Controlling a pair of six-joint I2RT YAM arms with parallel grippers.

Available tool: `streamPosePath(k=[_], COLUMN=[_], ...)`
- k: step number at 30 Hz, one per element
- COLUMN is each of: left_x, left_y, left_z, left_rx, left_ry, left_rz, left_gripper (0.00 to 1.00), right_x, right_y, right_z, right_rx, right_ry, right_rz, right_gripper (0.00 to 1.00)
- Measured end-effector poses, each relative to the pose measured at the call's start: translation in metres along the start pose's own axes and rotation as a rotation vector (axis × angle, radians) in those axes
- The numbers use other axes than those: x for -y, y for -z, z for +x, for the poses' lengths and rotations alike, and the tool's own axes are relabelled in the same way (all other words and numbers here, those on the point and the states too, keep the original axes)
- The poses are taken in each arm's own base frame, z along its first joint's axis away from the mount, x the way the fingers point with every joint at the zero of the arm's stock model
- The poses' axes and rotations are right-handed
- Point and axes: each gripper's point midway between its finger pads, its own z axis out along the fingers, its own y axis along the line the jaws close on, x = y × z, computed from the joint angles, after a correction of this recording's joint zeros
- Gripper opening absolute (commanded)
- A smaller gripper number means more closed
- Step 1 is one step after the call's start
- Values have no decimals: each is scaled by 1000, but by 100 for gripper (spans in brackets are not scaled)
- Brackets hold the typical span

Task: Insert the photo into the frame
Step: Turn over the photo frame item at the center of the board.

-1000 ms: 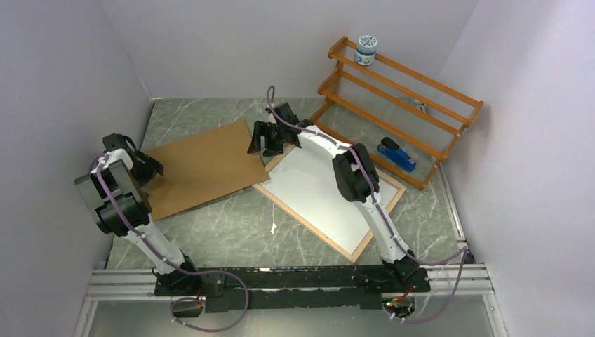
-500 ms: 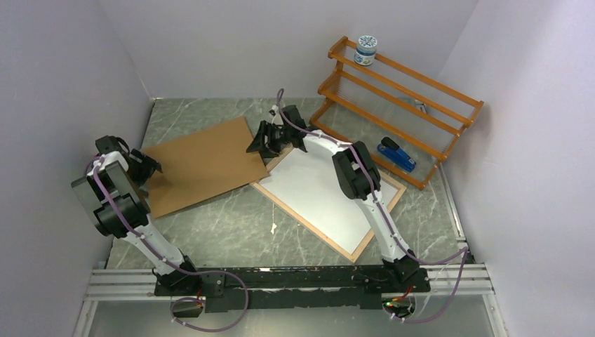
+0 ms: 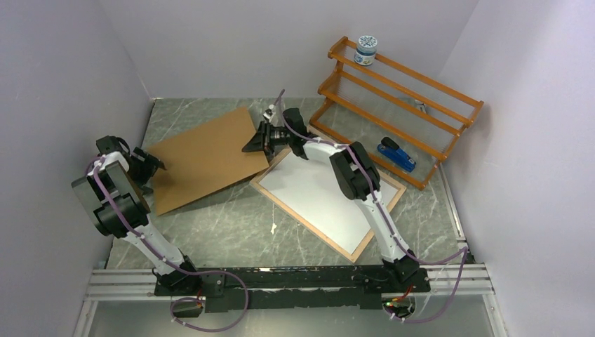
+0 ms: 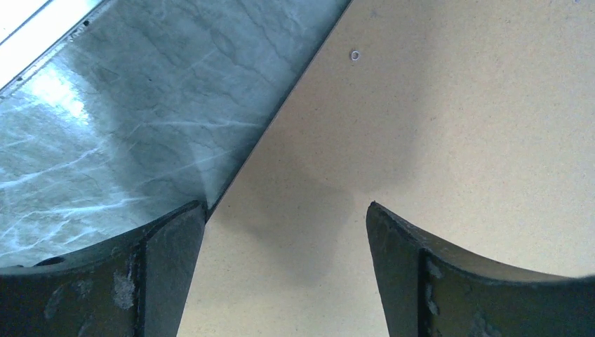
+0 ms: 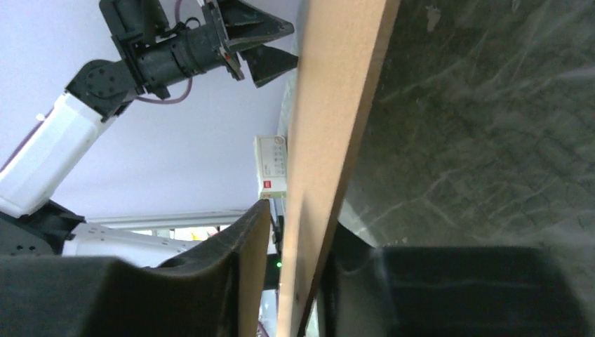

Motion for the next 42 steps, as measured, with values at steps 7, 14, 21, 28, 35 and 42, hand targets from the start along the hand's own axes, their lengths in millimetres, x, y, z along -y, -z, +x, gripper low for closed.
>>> streamPosePath(k=[7,14,21,28,35,42], left_x=[7,36,137,216,226,246], left_y=[1,23,94,165,204,214], left_z=[5,8,13,85,113,192], left_rx=[-26,-46,90,174,307,301], left_ry=[2,-52,-387,-835,-1106,-1467], left_rz=[31,93,310,559,801,1039], left_gripper=[90,92,93,82,74,78], right_x=[-2,-51,-94,-110,-117,-138], right_y=[6,26,70,124,159,175], right_z=[6,-9,-50,-79,-71,-54], right_rx=[10,100,260,395,444,442], right_ry=[-5,49,46,-78,-214,-278], right_rz=[48,93,132,213,323,356], right_gripper=[0,0,0,0,0,0])
